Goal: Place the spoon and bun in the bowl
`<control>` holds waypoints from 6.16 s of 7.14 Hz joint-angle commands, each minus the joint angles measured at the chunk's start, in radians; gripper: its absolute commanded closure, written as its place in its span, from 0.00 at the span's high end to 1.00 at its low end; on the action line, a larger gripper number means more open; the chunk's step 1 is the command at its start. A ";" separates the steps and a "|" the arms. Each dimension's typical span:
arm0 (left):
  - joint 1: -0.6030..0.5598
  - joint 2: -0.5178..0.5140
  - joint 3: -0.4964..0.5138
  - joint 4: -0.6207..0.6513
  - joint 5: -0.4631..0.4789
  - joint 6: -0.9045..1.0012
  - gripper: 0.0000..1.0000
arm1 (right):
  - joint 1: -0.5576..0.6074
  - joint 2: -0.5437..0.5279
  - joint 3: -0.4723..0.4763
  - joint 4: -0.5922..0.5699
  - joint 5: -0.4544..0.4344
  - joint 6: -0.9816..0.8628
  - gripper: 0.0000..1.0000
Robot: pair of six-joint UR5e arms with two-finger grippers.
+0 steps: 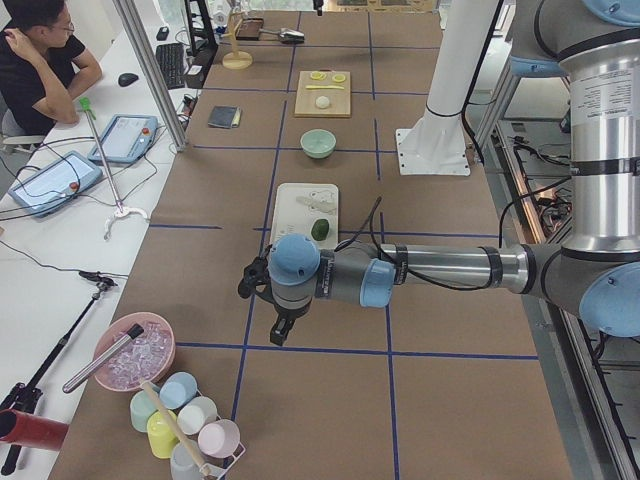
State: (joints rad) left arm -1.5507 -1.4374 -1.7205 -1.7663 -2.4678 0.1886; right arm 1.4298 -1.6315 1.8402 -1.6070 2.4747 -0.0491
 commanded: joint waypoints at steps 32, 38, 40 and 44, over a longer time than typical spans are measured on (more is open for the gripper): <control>0.974 -0.873 0.181 -0.301 0.574 -1.179 0.00 | -0.178 0.028 0.031 0.352 0.009 0.462 1.00; 1.031 -0.857 0.229 -0.344 0.616 -1.180 0.00 | -0.569 0.113 0.059 0.653 -0.259 1.058 1.00; 1.029 -0.853 0.225 -0.344 0.615 -1.176 0.37 | -0.693 0.154 0.051 0.641 -0.414 1.127 1.00; 0.974 -0.795 0.104 -0.358 0.693 -1.183 0.99 | -0.770 0.289 0.054 0.324 -0.428 1.127 0.92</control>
State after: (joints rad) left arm -0.5484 -2.2559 -1.5711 -2.1232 -1.7847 -0.9927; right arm 0.6902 -1.4072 1.8942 -1.1481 2.0568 1.0780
